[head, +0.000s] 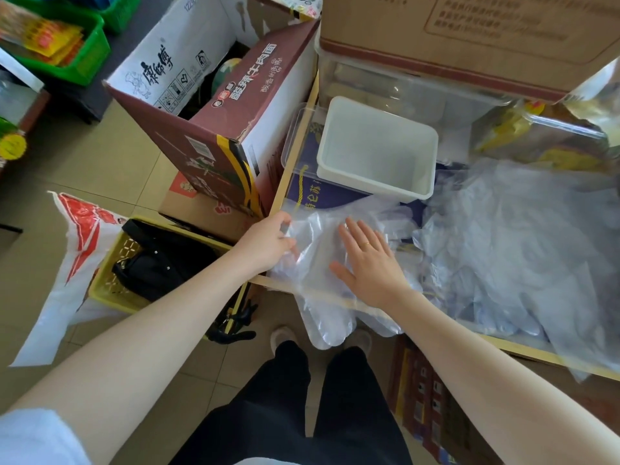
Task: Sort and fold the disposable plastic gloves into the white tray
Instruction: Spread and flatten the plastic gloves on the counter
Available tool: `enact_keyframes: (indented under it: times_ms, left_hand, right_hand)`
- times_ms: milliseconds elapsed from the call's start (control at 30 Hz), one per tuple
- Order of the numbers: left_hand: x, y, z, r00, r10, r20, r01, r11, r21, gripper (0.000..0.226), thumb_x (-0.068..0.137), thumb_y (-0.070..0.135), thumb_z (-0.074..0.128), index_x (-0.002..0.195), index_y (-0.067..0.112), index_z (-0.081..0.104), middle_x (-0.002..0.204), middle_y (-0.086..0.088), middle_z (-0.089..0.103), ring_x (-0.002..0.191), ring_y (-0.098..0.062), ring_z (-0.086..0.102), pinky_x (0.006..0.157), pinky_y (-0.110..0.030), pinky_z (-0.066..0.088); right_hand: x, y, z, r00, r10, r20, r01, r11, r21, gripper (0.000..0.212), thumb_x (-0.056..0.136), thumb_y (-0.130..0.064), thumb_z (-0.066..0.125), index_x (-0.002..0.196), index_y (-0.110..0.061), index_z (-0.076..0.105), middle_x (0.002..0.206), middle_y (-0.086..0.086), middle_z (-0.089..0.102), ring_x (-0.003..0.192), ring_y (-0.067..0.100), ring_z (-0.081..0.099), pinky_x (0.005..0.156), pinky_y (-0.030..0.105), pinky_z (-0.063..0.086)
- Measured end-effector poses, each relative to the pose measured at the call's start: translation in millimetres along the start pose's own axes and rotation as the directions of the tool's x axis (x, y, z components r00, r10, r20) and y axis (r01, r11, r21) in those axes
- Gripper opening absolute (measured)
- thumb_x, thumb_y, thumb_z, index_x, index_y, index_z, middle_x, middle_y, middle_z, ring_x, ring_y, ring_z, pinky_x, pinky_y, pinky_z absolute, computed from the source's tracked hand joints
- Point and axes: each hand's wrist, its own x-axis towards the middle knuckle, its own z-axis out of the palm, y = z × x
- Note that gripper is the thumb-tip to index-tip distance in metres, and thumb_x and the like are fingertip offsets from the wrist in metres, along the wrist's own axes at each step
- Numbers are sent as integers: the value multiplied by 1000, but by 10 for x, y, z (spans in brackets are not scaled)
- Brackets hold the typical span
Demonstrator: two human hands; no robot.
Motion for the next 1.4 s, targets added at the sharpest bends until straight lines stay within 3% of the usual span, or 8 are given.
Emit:
enact_keyframes:
  times_ms: [267, 367, 467, 867, 1000, 1100, 1233, 1400]
  left_hand:
    - [-42, -129, 47, 984, 113, -137, -96, 987, 125, 67, 92, 6, 50, 147, 24, 16, 119, -8, 56, 97, -19, 57, 80, -30, 47]
    - [-64, -151, 105, 839, 508, -192, -299, 727, 619, 75, 79, 2, 63, 144, 9, 27, 144, -18, 34, 123, -36, 43, 96, -45, 41]
    - [4, -87, 213, 844, 510, 165, -455, 520, 723, 69, 89, 29, 58, 146, 7, 25, 156, -17, 7, 143, -33, 13, 114, -43, 17]
    - [97, -58, 428, 965, 178, 193, -260, 565, 783, 95, 84, 66, 44, 149, 20, -9, 155, -14, -20, 143, -30, -15, 116, -40, 3]
    - [47, 85, 528, 987, 101, 125, -160, 614, 772, 104, 78, 77, 36, 149, 16, -9, 154, -18, -18, 143, -35, -13, 116, -45, 3]
    - [-31, 230, 644, 990, 110, 84, -137, 703, 698, 104, 78, 76, 37, 149, 15, -8, 155, -16, -19, 143, -33, -11, 116, -43, 3]
    - [-53, 600, 814, 932, 351, 92, -335, 733, 593, 71, 91, 54, 42, 147, 16, 23, 158, -9, 0, 144, -25, 2, 115, -35, 9]
    - [64, 1062, 1151, 895, 443, 57, -426, 807, 409, 38, 93, 27, 52, 127, 11, 54, 148, -9, 32, 138, -23, 23, 111, -31, 19]
  right_hand:
    - [140, 136, 148, 999, 41, 28, -39, 996, -79, 77, 93, -60, 24, 149, -21, -11, 157, 1, -16, 144, 22, -15, 114, 36, -10]
    - [161, 186, 232, 999, 33, 9, -32, 993, -112, 79, 88, -69, 14, 148, -25, -12, 157, 0, -16, 144, 24, -15, 114, 37, -11]
    - [195, 212, 272, 1000, 15, -16, -17, 991, -130, 85, 77, -72, 1, 149, -27, -9, 158, 0, -13, 145, 25, -11, 114, 38, -9]
    - [2, 633, 27, 991, 127, -39, -130, 989, -68, 64, 97, -44, 32, 149, -12, 13, 158, 5, 6, 144, 25, 12, 115, 38, 15]
    - [-369, 741, -129, 951, -37, -307, 58, 996, 62, 38, 93, -28, 38, 117, -7, 58, 128, 12, 55, 103, 35, 60, 72, 39, 52]
    - [-532, 1109, -131, 883, 296, -364, -230, 950, 213, 36, 94, -23, 47, 125, -5, 51, 133, 14, 48, 110, 40, 50, 85, 45, 44]
    - [-630, 1675, -116, 743, 658, -124, -606, 739, 295, 59, 91, -32, 54, 138, -4, 33, 146, 17, 31, 128, 38, 32, 100, 46, 31]
    - [-686, 2052, -133, 797, 586, -144, -540, 800, 263, 21, 91, -19, 50, 104, -5, 58, 114, 16, 50, 100, 36, 50, 74, 38, 40]
